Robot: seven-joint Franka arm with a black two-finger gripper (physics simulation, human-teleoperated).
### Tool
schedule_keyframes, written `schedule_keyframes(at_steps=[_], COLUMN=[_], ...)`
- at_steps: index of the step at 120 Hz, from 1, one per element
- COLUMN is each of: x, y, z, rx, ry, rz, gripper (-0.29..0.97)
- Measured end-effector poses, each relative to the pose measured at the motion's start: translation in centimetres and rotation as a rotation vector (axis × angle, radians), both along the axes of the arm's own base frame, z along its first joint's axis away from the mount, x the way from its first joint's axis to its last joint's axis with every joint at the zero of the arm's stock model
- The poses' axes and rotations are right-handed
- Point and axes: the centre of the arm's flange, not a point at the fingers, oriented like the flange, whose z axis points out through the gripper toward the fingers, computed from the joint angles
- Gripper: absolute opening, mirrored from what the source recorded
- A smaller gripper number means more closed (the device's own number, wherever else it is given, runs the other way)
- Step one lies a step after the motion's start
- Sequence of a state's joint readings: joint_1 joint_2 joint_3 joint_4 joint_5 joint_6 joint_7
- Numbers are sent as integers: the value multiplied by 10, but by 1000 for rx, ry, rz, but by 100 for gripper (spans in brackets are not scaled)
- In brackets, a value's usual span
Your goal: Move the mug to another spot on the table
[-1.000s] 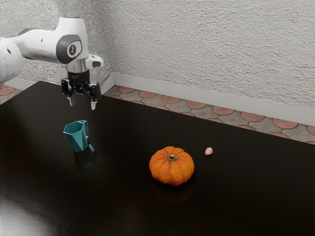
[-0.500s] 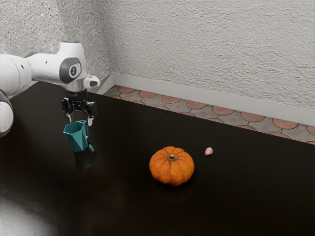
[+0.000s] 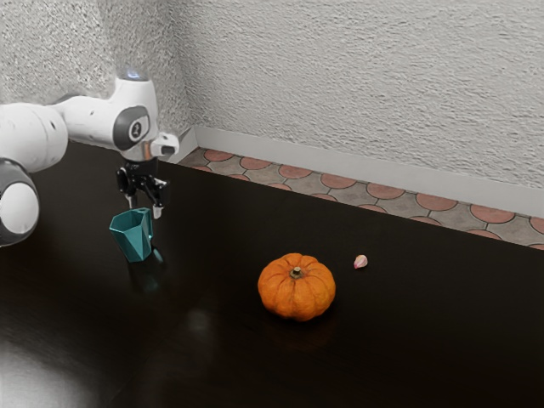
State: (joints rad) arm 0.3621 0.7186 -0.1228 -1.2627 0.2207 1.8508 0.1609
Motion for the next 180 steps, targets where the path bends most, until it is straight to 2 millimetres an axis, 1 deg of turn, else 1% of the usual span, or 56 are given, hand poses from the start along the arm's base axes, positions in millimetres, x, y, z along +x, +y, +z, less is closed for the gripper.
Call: schedule_keyframes(at_steps=[23, 32, 59, 80, 92, 96, 102, 109, 116, 117, 120, 122, 125, 126, 130, 141, 155, 165, 180], x=[0, -1, -2, -3, -9, -11, -15, -20, -23, -23, -24, -25, -27, -28, -33, -47, -54, -58, -63], y=[0, 0, -1, -2, -5, -7, -14, -24, -36, -38, -45, -50, -58, -60, -71, -104, -139, -155, -170], z=[-21, -25, -27, -23, -20, -17, -3, 17, 32, 35, 40, 45, 49, 51, 53, 53, 44, 33, 13], rx=[-13, -18, -28, -29, -28, -26, -22, -18, -20, -21, -24, -25, -27, -28, -31, -37, -35, -34, -56], ry=[31, 39, 51, 52, 66, 68, 63, 55, 56, 57, 61, 64, 72, 75, 94, 153, 210, 243, 280], rz=[-48, -61, -92, -105, -110, -112, -120, -129, -133, -134, -138, -140, -143, -144, -148, -159, -166, -161, -137], gripper=[49, 43, 19, 11, 6, 4, 2, 6, 5, 4, 5, 2, 2, -1, -2, -3, -4, -5, -5])
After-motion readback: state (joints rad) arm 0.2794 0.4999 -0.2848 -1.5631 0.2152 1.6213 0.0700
